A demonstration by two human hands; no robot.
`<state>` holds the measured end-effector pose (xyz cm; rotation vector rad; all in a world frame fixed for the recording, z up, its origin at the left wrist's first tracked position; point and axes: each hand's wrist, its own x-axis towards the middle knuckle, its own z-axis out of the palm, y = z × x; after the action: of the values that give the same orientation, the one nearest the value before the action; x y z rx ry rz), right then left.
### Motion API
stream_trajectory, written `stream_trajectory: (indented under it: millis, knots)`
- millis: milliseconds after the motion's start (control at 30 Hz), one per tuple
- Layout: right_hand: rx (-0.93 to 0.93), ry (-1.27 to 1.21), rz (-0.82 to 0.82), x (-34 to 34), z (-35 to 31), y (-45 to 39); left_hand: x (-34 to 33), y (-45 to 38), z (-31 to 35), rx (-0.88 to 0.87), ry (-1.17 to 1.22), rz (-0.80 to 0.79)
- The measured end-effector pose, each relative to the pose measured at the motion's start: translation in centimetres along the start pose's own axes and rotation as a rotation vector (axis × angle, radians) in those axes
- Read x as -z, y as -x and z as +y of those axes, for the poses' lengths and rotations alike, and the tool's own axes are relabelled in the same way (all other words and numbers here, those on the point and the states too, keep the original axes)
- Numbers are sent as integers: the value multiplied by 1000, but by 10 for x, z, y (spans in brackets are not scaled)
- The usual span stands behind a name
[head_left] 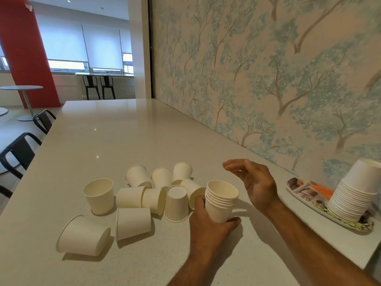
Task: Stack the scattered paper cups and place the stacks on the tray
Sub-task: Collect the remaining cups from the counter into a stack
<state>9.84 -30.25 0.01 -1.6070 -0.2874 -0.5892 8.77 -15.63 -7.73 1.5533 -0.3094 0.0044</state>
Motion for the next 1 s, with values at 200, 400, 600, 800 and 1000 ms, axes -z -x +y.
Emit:
stream_trajectory:
  millis: [200,400,600,800,1000]
  knots:
    - [-551,154,-304,-1,37,-11,-1,0,-2,-14,33,-15]
    - [-734,-71,-466,-10,49,-11,-2,1,-4,-7,34,-10]
    - [-742,-59,-430,-6,44,-8,-2,0,-3,20,23,-21]
    - [-471,253,34,13,37,-19,0,-3,-4,46,-16,-24]
    - [-293,280,291,45,22,-37,0,-4,-6,51,-66,-37]
